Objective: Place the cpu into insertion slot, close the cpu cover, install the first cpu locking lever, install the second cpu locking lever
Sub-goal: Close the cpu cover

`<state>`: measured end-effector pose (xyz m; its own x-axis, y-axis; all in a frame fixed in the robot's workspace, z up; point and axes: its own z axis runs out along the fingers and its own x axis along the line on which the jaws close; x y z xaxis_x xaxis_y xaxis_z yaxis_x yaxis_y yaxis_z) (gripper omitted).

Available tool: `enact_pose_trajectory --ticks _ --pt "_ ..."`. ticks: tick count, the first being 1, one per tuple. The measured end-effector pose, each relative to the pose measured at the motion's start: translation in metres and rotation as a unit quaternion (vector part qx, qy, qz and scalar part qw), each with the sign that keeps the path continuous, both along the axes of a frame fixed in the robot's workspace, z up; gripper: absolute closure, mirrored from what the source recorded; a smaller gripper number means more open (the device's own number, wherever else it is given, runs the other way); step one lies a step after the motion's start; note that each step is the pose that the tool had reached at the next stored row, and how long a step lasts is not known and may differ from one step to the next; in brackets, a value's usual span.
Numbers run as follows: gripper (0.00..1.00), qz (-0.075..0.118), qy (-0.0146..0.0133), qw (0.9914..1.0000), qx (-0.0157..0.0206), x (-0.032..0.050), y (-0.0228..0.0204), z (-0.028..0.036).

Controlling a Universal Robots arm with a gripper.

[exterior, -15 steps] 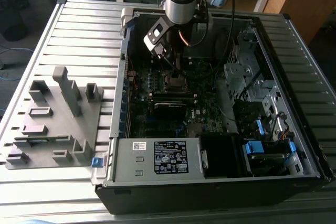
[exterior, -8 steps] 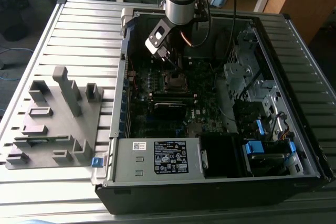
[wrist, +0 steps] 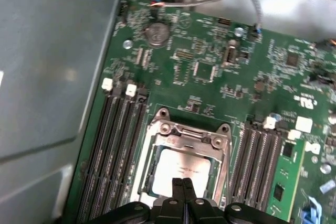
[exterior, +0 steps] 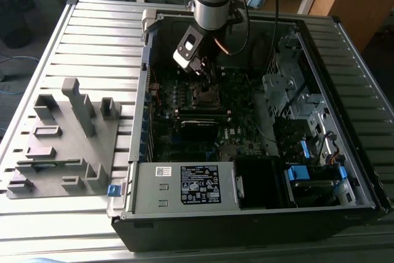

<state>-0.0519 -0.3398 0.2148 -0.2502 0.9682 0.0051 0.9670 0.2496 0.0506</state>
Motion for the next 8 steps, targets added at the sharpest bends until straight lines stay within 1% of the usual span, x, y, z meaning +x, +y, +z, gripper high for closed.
enact_pose_trajectory --ticks 2,4,5,8 --pt "0.89 0.018 0.0000 0.99984 0.0000 0.0000 0.0000 -0.0004" --pt "0.89 0.036 0.0000 0.99936 -0.0001 0.0000 0.0000 -0.0007" --pt "0.89 0.039 0.0000 0.99926 -0.0001 0.0000 0.0000 -0.0007" --pt "0.89 0.039 0.0000 0.99924 0.0000 0.0000 0.0000 -0.0008"
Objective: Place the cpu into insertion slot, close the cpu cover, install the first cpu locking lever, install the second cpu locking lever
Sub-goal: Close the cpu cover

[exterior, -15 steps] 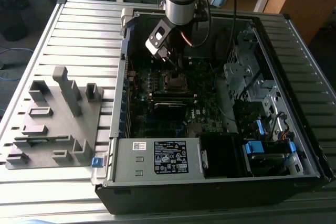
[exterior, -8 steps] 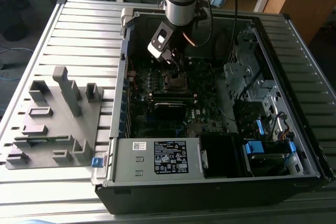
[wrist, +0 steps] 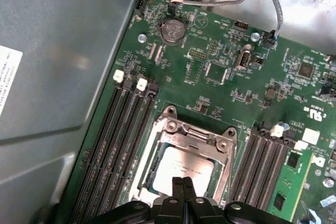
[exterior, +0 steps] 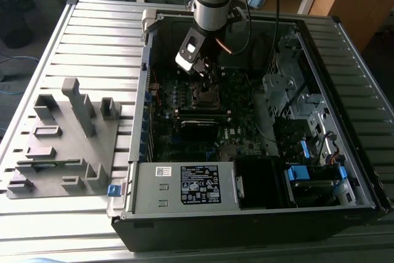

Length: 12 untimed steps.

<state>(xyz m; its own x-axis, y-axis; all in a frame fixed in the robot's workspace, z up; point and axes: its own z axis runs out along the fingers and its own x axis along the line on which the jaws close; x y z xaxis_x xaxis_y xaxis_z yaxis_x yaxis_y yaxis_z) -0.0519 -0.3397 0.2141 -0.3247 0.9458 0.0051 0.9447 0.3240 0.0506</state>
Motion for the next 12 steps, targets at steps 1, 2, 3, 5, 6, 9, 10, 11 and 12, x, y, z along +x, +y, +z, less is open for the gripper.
enact_pose_trajectory --ticks 1,2,3,5,6,9,10,11,12 --pt "0.89 0.000 0.0000 1.00000 0.0000 0.0000 0.0000 0.0000" --pt "0.89 0.000 0.0000 1.00000 0.0000 0.0000 0.0000 0.0000" --pt "0.89 0.000 0.0000 1.00000 0.0000 0.0000 0.0000 0.0000" --pt "0.89 0.000 0.0000 1.00000 0.0000 0.0000 0.0000 0.0000" --pt "0.89 0.000 0.0000 1.00000 0.0000 0.0000 0.0000 0.0000" --pt "0.89 0.000 0.0000 1.00000 0.0000 0.0000 0.0000 0.0000" --pt "0.89 0.001 0.0000 1.00000 0.0000 0.0000 0.0000 0.0000" --pt "0.89 0.003 0.0000 1.00000 0.0000 0.0000 0.0000 0.0000" --pt "0.89 0.006 0.0000 0.99998 0.0000 0.0000 0.0000 0.0000"
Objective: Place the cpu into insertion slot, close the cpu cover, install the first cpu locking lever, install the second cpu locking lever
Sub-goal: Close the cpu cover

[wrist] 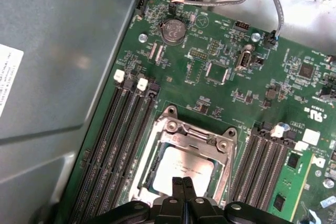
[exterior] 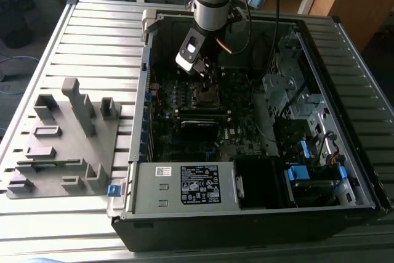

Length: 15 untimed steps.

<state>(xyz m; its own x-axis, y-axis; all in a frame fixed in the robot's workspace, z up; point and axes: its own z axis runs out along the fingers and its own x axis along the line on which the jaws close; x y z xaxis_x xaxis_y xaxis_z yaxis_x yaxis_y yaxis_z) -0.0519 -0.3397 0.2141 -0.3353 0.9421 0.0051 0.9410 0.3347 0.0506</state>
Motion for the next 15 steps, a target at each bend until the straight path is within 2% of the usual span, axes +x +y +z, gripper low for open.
enact_pose_trajectory --ticks 3,8,15 --pt "0.89 0.013 0.0000 0.99991 0.0000 0.0000 0.0000 0.0000" --pt "0.89 0.038 0.0000 0.99929 0.0000 0.0000 0.0000 -0.0001" --pt "0.89 0.039 0.0000 0.99925 0.0000 0.0000 0.0000 0.0000"
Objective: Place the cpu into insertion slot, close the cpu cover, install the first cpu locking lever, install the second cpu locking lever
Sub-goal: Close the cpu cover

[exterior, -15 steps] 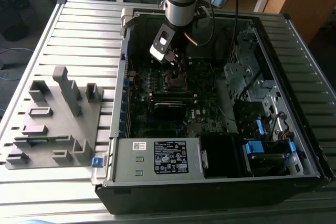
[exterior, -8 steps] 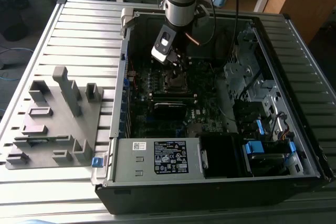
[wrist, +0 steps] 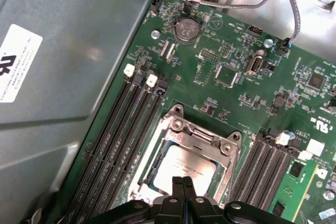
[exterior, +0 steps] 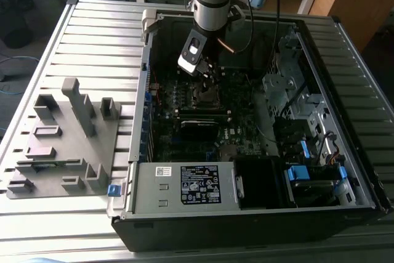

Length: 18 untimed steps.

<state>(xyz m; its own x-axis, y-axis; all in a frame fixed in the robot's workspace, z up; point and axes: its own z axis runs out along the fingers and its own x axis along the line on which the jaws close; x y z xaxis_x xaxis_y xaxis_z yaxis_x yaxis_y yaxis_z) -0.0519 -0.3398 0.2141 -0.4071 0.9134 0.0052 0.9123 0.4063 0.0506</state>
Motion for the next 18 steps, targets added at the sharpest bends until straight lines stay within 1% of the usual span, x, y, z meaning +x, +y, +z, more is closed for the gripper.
enact_pose_trajectory --ticks 4,5,6,15,18 --pt "0.89 0.002 0.0000 1.00000 0.0000 0.0000 0.0000 0.0000" --pt "0.89 0.019 0.0000 0.99982 0.0002 0.0000 0.0000 0.0000" --pt "0.89 0.023 0.0000 0.99974 0.0002 0.0000 0.0000 -0.0001" --pt "0.89 0.025 0.0000 0.99968 0.0002 0.0000 0.0000 0.0000" --pt "0.89 0.037 0.0000 0.99931 0.0002 0.0000 0.0000 0.0000"
